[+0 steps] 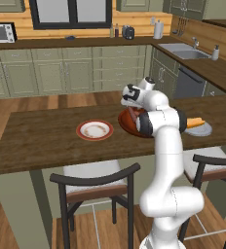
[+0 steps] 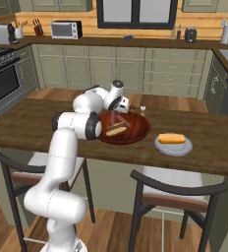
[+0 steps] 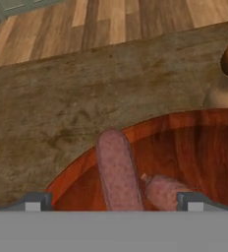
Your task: Place one bun and one sausage from the bowl on each plate.
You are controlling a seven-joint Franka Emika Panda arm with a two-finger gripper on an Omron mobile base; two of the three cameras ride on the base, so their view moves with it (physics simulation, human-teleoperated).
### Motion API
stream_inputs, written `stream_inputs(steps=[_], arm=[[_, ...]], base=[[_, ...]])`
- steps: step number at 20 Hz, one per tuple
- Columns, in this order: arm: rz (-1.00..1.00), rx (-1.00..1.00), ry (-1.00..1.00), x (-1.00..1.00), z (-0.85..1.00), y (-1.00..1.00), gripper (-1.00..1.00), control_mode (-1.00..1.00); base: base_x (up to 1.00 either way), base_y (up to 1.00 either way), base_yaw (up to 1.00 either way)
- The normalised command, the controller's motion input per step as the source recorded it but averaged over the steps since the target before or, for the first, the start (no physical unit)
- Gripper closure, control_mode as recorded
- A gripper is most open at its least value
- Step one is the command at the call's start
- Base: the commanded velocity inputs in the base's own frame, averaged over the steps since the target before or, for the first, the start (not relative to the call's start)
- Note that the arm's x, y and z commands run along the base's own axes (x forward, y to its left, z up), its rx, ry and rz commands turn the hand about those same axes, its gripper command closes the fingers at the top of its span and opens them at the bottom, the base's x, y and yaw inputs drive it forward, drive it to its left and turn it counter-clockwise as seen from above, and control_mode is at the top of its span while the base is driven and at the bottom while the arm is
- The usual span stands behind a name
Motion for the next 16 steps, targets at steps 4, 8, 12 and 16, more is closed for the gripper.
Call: stream_inputs(steps=[4,8,12,16], arm=[[0.01,0.0,0.0,0.22,-0.11,0.0,-1.0,-1.0],[0.01,0.0,0.0,0.14,-0.15,0.0,-1.0,-1.0],[0.01,0.0,0.0,0.13,-0.17,0.0,-1.0,-1.0],[0.01,0.0,0.0,0.16,-0.15,0.0,-1.0,-1.0]], base=[[0.0,0.0,0.0],[0.0,0.0,0.0],[0.0,0.0,0.0],[0.0,0.0,0.0]])
